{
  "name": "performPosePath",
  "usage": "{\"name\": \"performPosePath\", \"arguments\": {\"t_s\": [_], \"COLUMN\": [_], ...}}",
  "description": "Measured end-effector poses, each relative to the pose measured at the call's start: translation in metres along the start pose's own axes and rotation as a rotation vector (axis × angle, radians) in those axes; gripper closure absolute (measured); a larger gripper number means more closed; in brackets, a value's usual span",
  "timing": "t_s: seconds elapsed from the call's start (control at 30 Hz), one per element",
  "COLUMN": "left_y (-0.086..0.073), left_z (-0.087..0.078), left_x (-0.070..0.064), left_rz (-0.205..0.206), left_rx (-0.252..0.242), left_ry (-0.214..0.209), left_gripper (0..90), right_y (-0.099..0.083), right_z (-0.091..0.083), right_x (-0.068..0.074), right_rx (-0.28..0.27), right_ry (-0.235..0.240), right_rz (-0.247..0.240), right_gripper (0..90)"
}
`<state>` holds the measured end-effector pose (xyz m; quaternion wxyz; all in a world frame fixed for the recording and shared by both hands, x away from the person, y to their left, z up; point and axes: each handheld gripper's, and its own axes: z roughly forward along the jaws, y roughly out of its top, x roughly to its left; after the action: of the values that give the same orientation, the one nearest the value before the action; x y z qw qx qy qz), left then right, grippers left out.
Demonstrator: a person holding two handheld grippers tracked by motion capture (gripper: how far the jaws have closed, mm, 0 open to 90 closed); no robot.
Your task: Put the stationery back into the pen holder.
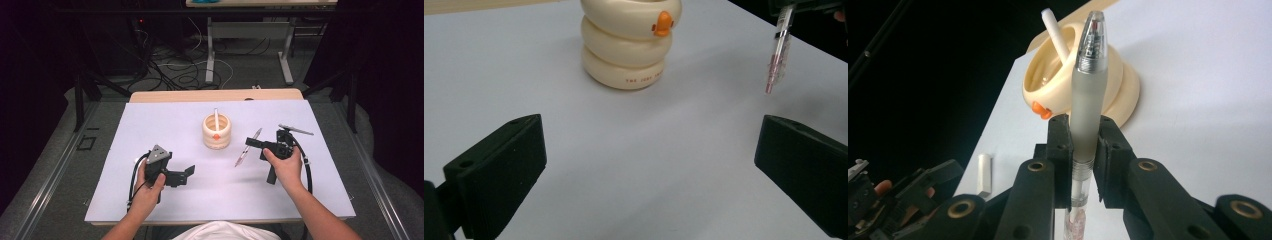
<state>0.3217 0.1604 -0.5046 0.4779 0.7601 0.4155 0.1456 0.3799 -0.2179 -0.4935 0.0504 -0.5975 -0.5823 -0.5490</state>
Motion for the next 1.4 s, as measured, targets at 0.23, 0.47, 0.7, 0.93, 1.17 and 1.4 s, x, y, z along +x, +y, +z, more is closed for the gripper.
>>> {"name": "performPosePath", "arguments": {"t_s": [0.23, 0.47, 0.7, 0.93, 1.17, 1.4], "left_y": [-0.006, -0.009, -0.01, -0.011, -0.011, -0.011], "left_z": [-0.006, -0.003, -0.001, 0.001, 0.001, 0.002], "left_x": [0.01, 0.012, 0.01, 0.009, 0.009, 0.009], "left_rz": [-0.039, -0.055, -0.047, -0.042, -0.041, -0.04], "left_rx": [-0.014, -0.009, -0.005, -0.001, -0.002, -0.006], "left_ry": [0.022, 0.025, 0.019, 0.016, 0.017, 0.014], "left_gripper": [0.2, 0.2, 0.2, 0.2, 0.2, 0.2], "right_y": [0.011, 0.023, 0.035, 0.044, 0.052, 0.062], "right_z": [0.002, 0.01, 0.016, 0.024, 0.032, 0.04], "right_x": [0.011, 0.028, 0.044, 0.052, 0.058, 0.068], "right_rx": [-0.021, -0.007, -0.022, -0.036, -0.042, -0.034], "right_ry": [-0.034, -0.073, -0.089, -0.117, -0.127, -0.134], "right_rz": [-0.076, -0.162, -0.222, -0.248, -0.252, -0.257], "right_gripper": [79.4, 79.4, 79.4, 79.4, 79.4, 79.5]}}
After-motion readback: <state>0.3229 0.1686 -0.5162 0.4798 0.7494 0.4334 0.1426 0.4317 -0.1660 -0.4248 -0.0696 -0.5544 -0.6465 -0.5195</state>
